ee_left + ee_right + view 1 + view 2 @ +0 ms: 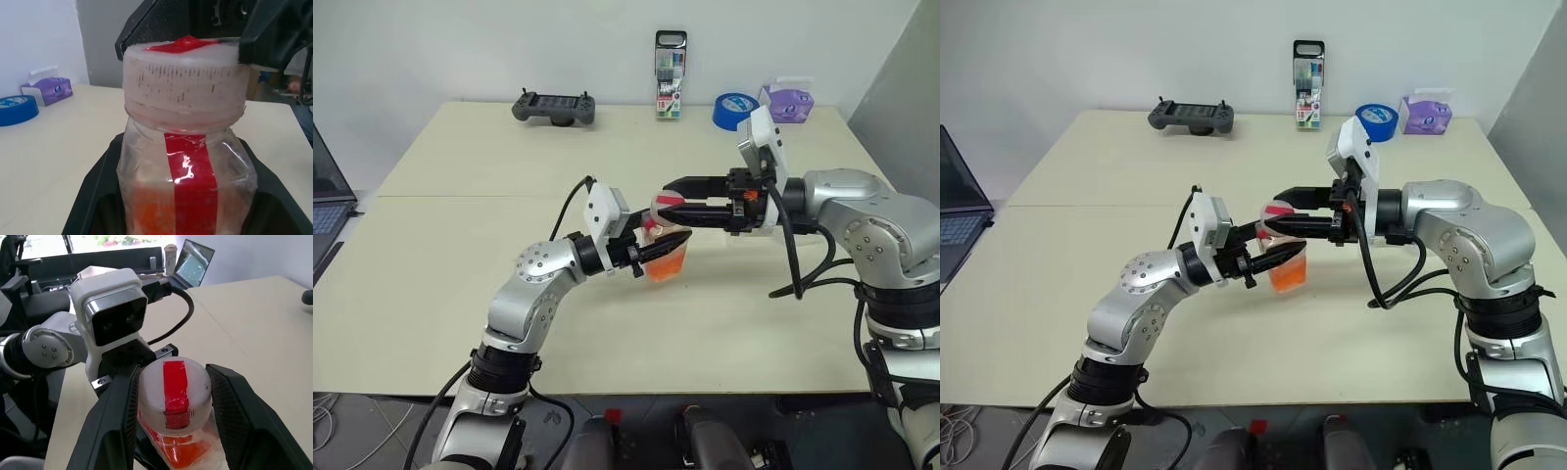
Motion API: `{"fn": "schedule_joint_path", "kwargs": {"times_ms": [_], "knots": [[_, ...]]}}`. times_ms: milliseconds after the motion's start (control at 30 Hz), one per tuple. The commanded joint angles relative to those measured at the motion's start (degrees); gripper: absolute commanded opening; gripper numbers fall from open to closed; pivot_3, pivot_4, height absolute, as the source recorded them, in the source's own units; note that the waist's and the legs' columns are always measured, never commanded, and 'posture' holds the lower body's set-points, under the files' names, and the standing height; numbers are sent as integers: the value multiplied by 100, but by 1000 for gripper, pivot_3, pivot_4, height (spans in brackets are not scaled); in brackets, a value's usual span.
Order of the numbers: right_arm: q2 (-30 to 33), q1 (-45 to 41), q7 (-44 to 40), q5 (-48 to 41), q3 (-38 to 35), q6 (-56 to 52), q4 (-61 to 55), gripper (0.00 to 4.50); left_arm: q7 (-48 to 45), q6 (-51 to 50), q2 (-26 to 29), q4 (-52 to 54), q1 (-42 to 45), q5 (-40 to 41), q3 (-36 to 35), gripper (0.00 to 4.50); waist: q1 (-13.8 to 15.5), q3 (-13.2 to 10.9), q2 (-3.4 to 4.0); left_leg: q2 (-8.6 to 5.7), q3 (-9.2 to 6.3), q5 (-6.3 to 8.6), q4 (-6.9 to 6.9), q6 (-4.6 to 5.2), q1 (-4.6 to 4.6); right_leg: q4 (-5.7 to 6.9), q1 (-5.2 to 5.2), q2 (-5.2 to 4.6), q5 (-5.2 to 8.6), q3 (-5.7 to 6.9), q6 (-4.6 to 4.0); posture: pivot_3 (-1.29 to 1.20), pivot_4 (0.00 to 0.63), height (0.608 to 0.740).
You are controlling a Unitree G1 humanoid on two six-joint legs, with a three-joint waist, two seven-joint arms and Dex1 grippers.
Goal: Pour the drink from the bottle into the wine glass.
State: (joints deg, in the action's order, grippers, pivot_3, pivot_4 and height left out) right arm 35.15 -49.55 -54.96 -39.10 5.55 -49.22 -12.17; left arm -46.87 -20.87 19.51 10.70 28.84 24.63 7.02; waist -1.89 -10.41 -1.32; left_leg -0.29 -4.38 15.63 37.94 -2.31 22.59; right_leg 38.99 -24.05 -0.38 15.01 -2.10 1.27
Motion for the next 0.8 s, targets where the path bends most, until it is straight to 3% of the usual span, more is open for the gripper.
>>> {"fn": "schedule_joint_path", "kwargs": {"times_ms": [33,67,333,567,800], "knots": [[-59,-87,-228,-100,26,113,-257,1803,140,38,-48,-10,97,8,-142,1949,2,0,0,2,-3,0,0,0,1,0,-1,-1,0,-1,0,0,150,740],[-89,-74,-88,-48,-22,139,-276,1803,138,50,-59,-23,95,1,-134,1949,3,0,0,5,-6,0,0,0,2,0,-1,-4,0,-2,0,0,150,740],[-394,-28,1267,85,-494,-56,-774,4493,83,139,-139,-224,173,-23,-93,1946,19,0,0,-7,-13,-1,6,-2,7,-2,-2,-24,0,-5,0,0,150,740],[-764,291,3287,178,-748,-1421,-2019,4500,10,240,-219,-487,327,-78,-73,1946,22,0,0,-8,-18,-2,4,-4,11,-1,-3,-48,0,-1,0,0,150,740],[-1597,500,4541,-83,-1131,-2421,-2985,4500,-9,386,-292,-722,457,-155,-94,1946,19,1,1,-9,-20,-2,4,-4,12,2,-5,-48,0,0,0,0,150,740]]}}
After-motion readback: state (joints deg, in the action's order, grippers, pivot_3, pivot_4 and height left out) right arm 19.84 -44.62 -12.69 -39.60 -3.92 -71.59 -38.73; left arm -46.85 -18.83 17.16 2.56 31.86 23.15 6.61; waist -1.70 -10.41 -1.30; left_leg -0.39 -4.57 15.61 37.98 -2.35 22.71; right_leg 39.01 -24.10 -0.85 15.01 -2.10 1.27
